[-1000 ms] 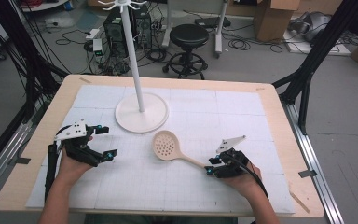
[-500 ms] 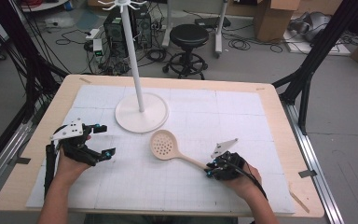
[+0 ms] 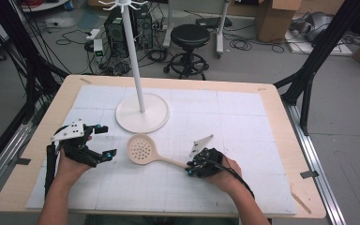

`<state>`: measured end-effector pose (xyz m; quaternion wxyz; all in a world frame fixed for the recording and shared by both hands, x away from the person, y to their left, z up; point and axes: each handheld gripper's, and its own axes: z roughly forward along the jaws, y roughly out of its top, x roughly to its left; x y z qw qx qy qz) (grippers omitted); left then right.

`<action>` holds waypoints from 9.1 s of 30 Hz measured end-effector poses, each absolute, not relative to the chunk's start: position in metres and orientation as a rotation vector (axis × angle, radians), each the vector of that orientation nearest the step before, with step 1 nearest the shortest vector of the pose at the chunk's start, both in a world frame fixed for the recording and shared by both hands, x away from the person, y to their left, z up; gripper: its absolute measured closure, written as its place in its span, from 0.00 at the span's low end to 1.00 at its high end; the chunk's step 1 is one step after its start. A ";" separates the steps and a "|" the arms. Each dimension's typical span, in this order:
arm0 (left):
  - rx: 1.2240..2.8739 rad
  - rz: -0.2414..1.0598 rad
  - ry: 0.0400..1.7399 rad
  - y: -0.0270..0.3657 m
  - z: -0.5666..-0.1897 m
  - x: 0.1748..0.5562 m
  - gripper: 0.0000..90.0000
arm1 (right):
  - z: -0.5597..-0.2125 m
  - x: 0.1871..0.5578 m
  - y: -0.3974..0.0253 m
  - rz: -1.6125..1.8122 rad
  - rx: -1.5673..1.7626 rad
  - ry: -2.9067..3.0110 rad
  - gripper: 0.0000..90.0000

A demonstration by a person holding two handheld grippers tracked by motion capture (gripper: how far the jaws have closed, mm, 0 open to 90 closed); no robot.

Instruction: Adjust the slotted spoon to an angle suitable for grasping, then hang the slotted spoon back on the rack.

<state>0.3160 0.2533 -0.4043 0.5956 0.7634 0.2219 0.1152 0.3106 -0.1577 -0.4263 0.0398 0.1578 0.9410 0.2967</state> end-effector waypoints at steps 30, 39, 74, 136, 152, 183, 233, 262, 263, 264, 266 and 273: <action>1.763 0.276 0.510 0.255 -0.400 0.314 0.02 | -0.425 0.295 -0.195 0.970 0.588 2.858 0.63; 1.761 0.278 0.505 0.255 -0.398 0.314 0.02 | -0.427 0.296 -0.187 0.924 0.483 2.885 0.74; 1.751 0.290 0.485 0.254 -0.391 0.311 0.02 | -0.425 0.320 -0.143 0.890 0.454 2.824 0.66; 1.769 0.279 0.502 0.252 -0.393 0.313 0.02 | -0.373 0.291 -0.258 1.617 0.745 2.240 0.24; 1.780 0.269 0.490 0.249 -0.392 0.312 0.02 | -0.373 0.294 -0.270 1.654 0.785 2.130 0.12; 1.821 0.229 0.479 0.238 -0.389 0.313 0.02 | -0.372 0.293 -0.273 1.621 0.800 2.087 0.03; 2.444 0.112 0.352 0.094 -0.395 0.370 0.24 | -0.377 0.297 -0.277 1.611 0.831 2.096 0.03; 2.641 0.070 0.313 0.081 -0.418 0.370 0.60 | -0.380 0.299 -0.275 1.599 0.834 2.113 0.03; 2.643 0.069 0.309 0.082 -0.418 0.370 0.61 | -0.380 0.299 -0.274 1.595 0.832 2.114 0.03; 2.646 0.069 0.303 0.082 -0.417 0.370 0.64 | -0.380 0.299 -0.274 1.595 0.832 2.115 0.03; 2.644 0.059 0.311 0.081 -0.417 0.371 0.71 | -0.380 0.299 -0.274 1.590 0.830 2.121 0.03; 2.683 0.072 0.309 0.076 -0.415 0.369 0.79 | -0.380 0.298 -0.274 1.591 0.827 2.115 0.03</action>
